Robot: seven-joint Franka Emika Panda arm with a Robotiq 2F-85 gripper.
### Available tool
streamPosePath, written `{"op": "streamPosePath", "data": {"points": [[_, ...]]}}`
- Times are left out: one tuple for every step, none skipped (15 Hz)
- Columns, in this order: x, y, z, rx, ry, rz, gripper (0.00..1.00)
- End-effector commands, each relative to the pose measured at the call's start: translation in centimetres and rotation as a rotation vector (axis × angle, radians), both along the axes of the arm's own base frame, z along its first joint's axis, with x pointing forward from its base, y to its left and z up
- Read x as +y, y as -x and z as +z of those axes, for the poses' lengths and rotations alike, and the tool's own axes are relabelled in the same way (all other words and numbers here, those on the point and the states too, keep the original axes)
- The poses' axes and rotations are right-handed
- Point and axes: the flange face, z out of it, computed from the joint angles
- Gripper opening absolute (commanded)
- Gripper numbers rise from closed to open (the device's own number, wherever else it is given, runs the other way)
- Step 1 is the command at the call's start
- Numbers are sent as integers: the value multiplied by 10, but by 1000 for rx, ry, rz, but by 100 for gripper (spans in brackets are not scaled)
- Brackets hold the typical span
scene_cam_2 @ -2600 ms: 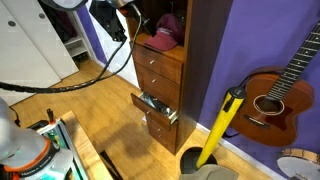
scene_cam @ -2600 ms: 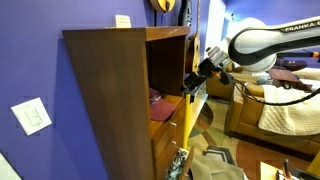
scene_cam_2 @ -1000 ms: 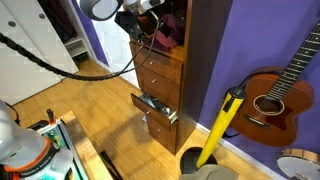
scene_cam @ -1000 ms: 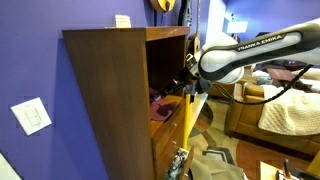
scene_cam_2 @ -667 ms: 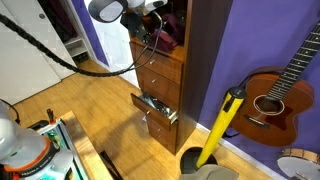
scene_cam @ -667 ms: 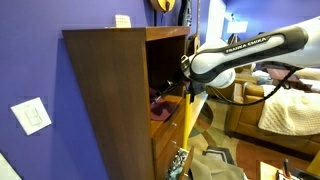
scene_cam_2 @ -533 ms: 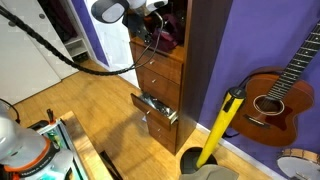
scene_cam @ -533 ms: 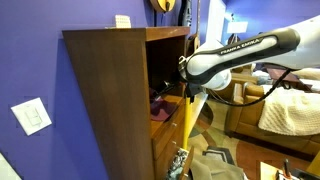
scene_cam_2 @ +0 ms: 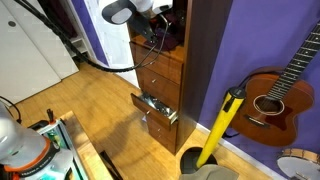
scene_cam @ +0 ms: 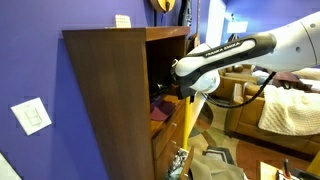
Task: Hang the cap on the drawer handle
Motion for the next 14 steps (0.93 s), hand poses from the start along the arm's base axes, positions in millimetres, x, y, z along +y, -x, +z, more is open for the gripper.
{"op": "streamPosePath", "data": {"points": [[2,-13,-9,2,-15,4,74],[3,-14,-11,4,-17,6,66],[3,-15,-11,4,-21,9,58],[4,-15,-11,1,-24,12,49],[4,-15,-11,-2,-28,16,42],[3,-15,-10,-6,-29,19,35],[2,-14,-9,-8,-30,22,27],[0,-13,-9,-10,-31,24,20],[-2,-11,-9,-12,-35,24,13],[-4,-9,-8,-15,-41,23,5],[-7,-6,-6,-20,-55,23,1],[-10,-4,-5,-25,-65,18,0],[-14,-1,-3,-32,-79,14,0],[-18,2,-1,-40,-93,9,0]]}}
